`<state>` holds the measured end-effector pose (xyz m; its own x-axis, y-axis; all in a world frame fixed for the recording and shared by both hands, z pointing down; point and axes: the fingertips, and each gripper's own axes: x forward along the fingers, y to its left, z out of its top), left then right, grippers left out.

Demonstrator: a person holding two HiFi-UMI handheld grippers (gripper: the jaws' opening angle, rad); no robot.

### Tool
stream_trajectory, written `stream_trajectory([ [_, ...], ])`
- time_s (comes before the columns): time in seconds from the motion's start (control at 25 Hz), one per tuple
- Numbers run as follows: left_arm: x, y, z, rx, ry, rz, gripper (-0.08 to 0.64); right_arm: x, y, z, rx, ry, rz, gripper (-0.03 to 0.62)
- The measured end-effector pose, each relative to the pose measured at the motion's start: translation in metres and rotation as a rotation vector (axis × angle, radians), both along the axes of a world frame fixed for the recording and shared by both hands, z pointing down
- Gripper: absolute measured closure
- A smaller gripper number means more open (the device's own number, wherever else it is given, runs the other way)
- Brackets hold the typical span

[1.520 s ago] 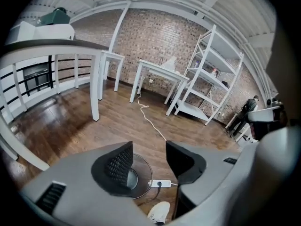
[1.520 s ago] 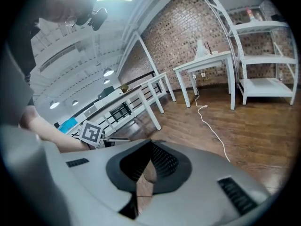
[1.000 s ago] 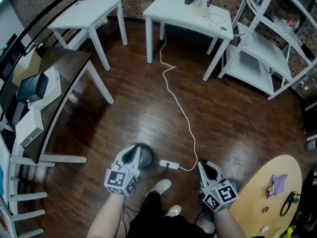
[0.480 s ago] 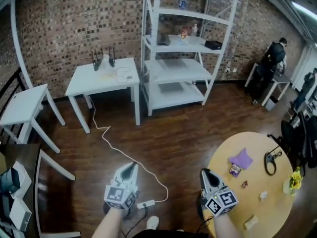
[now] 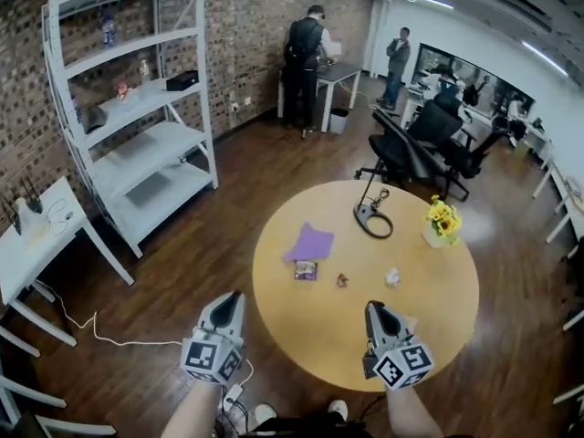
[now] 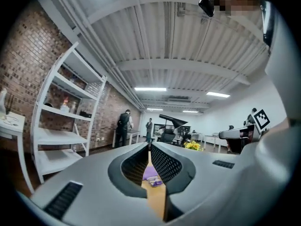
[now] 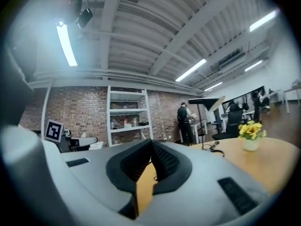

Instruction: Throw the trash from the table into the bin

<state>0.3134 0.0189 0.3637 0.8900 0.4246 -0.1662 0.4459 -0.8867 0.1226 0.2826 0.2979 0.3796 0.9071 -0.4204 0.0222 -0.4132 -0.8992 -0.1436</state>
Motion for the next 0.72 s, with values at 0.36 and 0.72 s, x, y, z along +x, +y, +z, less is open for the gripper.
stream_trajectory([
  [0.36, -0.002, 0.161, -0.014, -0.038, 0.015, 0.214, 0.541, -0.069, 0.19, -0.016, 0.042, 0.054, 0.299, 0.588],
  [0.72, -0.033, 0.248, -0.017, -0.057, 0.012, 0.317, 0.557, -0.113, 0.281, -0.011, 0.07, 0.06, 0.396, 0.588],
])
